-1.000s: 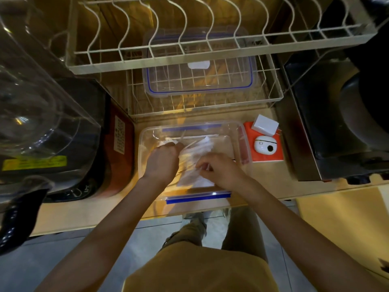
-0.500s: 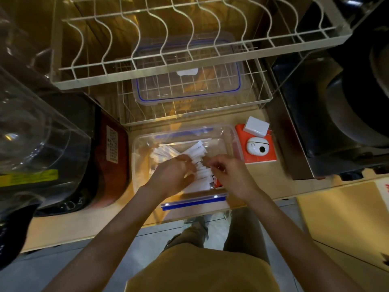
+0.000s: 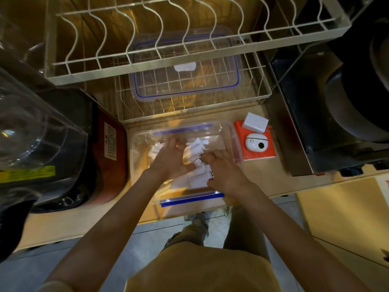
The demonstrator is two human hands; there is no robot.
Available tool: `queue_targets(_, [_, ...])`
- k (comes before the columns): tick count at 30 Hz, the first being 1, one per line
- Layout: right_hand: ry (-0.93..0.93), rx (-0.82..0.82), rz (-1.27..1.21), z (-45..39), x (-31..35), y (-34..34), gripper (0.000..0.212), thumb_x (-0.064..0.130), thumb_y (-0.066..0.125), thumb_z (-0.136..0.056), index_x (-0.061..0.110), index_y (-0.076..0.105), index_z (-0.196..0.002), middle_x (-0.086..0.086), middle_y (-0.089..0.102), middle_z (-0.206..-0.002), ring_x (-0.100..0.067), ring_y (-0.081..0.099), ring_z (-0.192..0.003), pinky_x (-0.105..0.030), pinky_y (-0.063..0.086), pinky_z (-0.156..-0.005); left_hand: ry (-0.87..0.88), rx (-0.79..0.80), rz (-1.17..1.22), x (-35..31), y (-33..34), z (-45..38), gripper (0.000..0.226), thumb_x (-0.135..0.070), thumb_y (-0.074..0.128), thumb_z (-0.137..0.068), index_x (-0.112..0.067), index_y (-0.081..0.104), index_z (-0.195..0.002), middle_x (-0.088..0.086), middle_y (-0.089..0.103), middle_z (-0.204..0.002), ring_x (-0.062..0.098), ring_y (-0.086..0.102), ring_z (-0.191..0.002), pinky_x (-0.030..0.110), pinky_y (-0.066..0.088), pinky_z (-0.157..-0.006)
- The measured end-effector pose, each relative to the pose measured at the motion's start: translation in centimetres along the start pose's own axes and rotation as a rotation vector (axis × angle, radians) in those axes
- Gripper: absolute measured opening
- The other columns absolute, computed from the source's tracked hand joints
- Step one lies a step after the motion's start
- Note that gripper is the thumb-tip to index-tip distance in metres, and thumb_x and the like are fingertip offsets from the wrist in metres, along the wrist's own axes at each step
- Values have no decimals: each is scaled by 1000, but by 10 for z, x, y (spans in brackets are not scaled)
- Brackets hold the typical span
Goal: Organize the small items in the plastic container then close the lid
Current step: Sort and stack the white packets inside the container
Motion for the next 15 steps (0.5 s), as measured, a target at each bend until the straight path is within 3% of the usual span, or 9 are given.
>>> queue_targets(3, [-47,10,31,-1,4,-1,67,10,67,-78,14,36,-137,-9,40,-141,-26,33,-130,-36,36,-106,-21,-56,117,7,-9,5,69,-36,65,-77,-15,36,-135,10,32,-133,24,40,-121,27,37,-96])
queue_targets(5, [-73,21,85,-4,6,-1,64,12,68,-80,13,38,-137,-9,43,-140,-25,37,-128,-34,38,-104,-39,-56,85,10,-10,7,58,-38,63,-78,-13,47,-129,10,34,-131,24,37,-123,32,37,-101])
queue_targets(9, [-130,-63,254,-13,13,-11,34,9,58,-86,12,56,-120,-8,62,-122,-22,55,-113,-35,44,-99,-26,-11,-41,9,-7,10,51,-41,54,-82,-19,50,-128,9,41,-135,26,27,-130,44,25,-107])
queue_targets(12, [-143,-143,207,-13,16,-19,24,7,53,-88,12,62,-110,-10,67,-109,-23,61,-103,-35,49,-91,11,55,-45,7,-6,15,48,-38,50,-84,-21,49,-130,10,46,-135,27,35,-127,41,28,-104])
queue_targets(15, [-147,-121,13,-12,20,-15,17,10,57,-88,12,64,-103,-9,68,-102,-20,64,-94,-30,52,-81,49,152,14,6,-2,22,51,-37,53,-84,-23,46,-132,8,47,-139,25,43,-125,36,36,-99])
Point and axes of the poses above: each hand's wrist, its own z-axis away from the middle knuckle, its own y-axis out of the palm, x = y × z, the point moved 9 cm from there along -z, towards the middle knuckle
